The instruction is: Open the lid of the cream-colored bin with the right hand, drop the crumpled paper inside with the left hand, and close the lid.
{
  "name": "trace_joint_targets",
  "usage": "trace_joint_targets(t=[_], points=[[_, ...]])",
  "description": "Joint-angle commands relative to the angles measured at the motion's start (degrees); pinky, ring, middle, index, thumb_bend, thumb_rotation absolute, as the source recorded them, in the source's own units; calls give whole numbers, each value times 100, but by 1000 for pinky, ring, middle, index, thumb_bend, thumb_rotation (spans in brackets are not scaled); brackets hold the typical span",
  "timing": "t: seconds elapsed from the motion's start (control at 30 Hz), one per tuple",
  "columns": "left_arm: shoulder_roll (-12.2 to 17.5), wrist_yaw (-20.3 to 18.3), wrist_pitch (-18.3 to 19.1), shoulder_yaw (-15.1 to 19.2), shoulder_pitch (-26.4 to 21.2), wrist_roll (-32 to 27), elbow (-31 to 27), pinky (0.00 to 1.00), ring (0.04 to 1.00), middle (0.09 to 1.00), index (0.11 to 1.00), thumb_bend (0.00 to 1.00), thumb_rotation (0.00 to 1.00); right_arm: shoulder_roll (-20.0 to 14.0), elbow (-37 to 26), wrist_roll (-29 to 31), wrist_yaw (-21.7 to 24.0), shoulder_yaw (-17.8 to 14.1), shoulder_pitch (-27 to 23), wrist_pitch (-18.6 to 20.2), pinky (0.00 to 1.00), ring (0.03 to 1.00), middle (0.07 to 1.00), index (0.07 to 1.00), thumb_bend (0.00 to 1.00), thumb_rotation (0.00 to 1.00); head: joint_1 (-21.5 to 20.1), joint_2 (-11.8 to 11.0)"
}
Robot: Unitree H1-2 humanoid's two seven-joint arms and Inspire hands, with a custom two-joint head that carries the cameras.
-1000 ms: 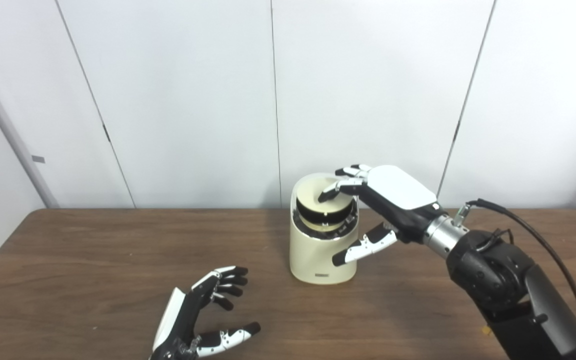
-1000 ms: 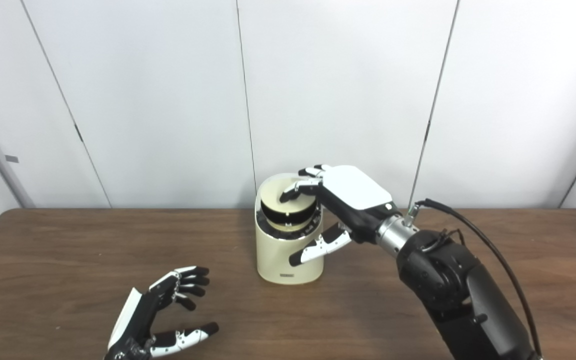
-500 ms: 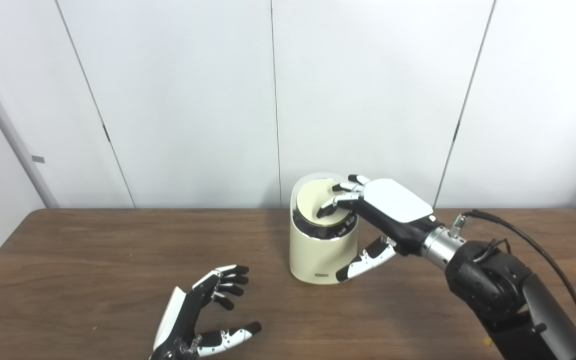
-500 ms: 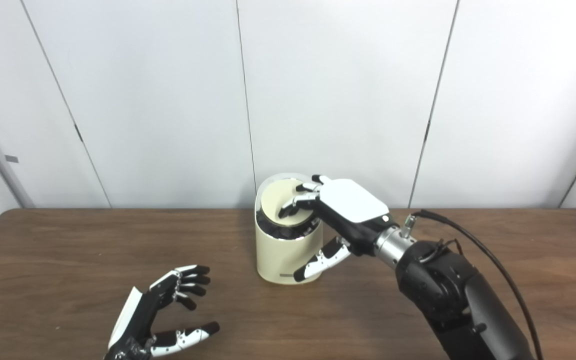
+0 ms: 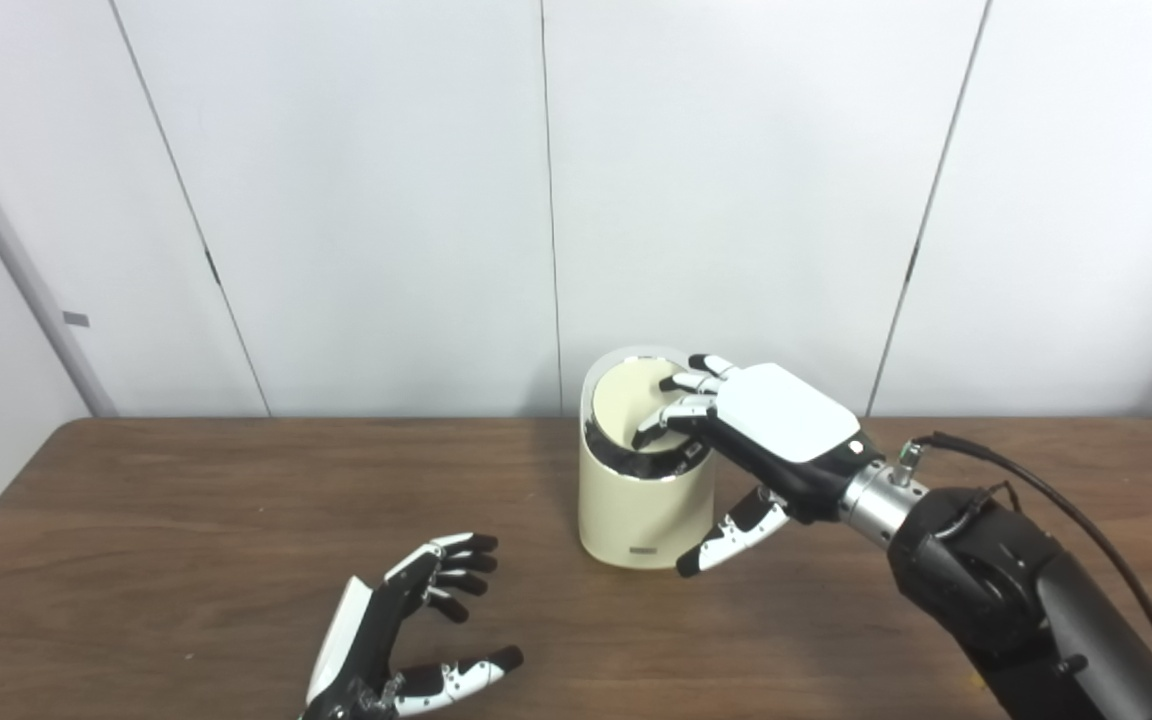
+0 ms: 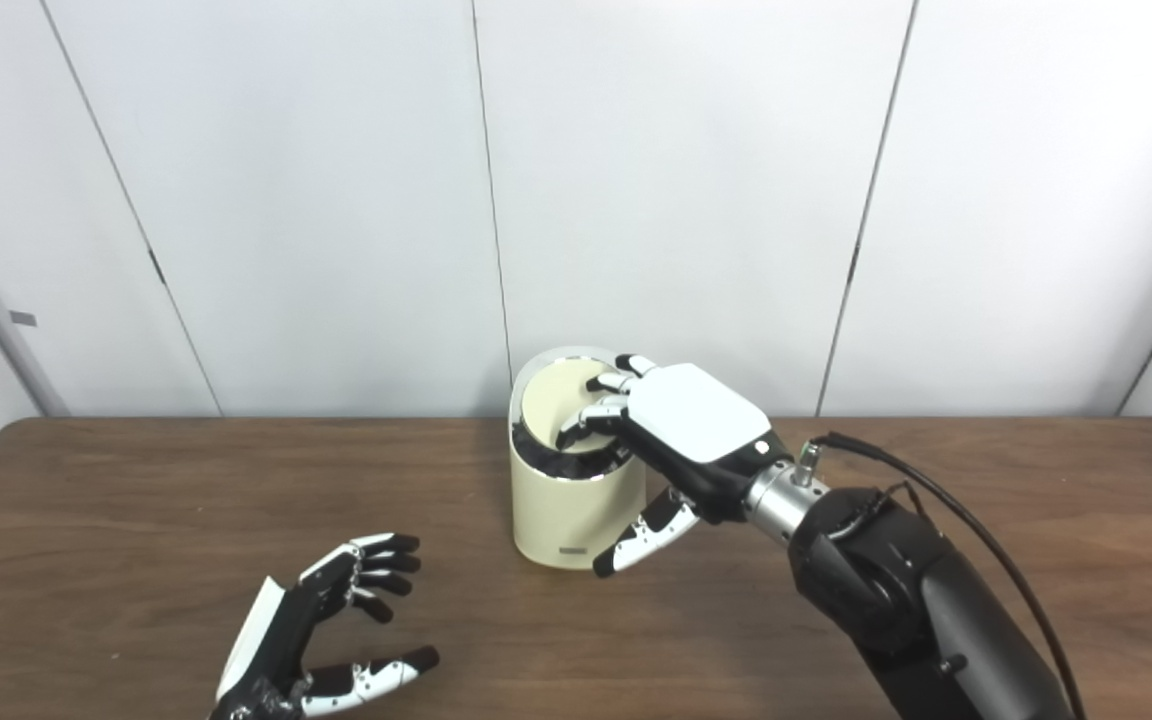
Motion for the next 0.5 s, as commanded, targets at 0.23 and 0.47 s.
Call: trace_joint_targets(t=[0.23, 0.47], points=[[-16, -2, 10, 13, -26, -76, -288, 545, 658, 713, 753, 712, 0, -201, 24, -584, -55, 222, -123, -411, 990, 911, 734, 723, 732, 505, 26, 17], [10, 1, -22, 19, -20, -52, -293, 547, 659, 713, 752, 707, 0, -228, 69, -782, -160, 281, -107, -560, 990, 908, 727, 715, 737, 527, 19, 15]])
